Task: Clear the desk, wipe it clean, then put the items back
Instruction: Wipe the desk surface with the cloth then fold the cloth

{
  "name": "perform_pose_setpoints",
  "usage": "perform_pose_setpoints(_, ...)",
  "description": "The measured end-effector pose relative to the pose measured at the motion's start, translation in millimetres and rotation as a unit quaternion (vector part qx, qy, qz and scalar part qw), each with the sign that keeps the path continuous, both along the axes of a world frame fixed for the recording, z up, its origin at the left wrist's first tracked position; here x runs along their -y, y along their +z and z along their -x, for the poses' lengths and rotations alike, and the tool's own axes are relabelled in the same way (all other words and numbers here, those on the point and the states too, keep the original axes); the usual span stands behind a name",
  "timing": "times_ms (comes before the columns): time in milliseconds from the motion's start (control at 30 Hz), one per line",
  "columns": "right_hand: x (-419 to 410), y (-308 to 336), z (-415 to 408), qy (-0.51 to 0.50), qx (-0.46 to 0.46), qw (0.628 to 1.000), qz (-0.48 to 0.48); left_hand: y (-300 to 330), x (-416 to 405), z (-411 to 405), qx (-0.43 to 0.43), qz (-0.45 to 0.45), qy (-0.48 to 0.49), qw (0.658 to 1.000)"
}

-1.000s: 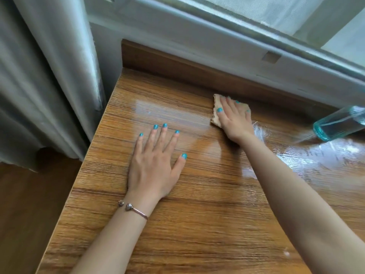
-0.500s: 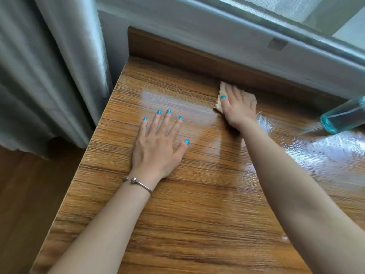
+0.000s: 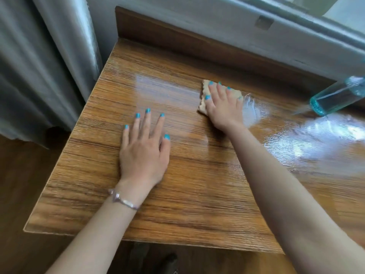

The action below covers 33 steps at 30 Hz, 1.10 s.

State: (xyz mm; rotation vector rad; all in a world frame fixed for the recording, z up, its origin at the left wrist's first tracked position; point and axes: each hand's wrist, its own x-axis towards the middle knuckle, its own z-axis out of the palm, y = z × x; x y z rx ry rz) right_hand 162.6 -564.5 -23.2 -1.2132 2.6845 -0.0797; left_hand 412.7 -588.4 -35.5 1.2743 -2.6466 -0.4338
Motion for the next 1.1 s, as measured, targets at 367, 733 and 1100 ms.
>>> perform_pose_setpoints(367,-59.7,1.9,-71.3,0.164,0.016,0.986,0.023,-2.1,-16.3,-10.4,0.069,0.009,0.039,0.997)
perform_pose_setpoints(733,-173.0,5.5,-173.1,0.266,0.045,0.962,0.029,-3.3,-15.2,-12.0,0.027,0.008,0.029,0.999)
perform_pose_setpoints(1100,-176.0,4.2,-182.2,0.222,0.017,0.975,0.017,-10.0,-13.8,-8.2,0.055,0.042,0.041,0.997)
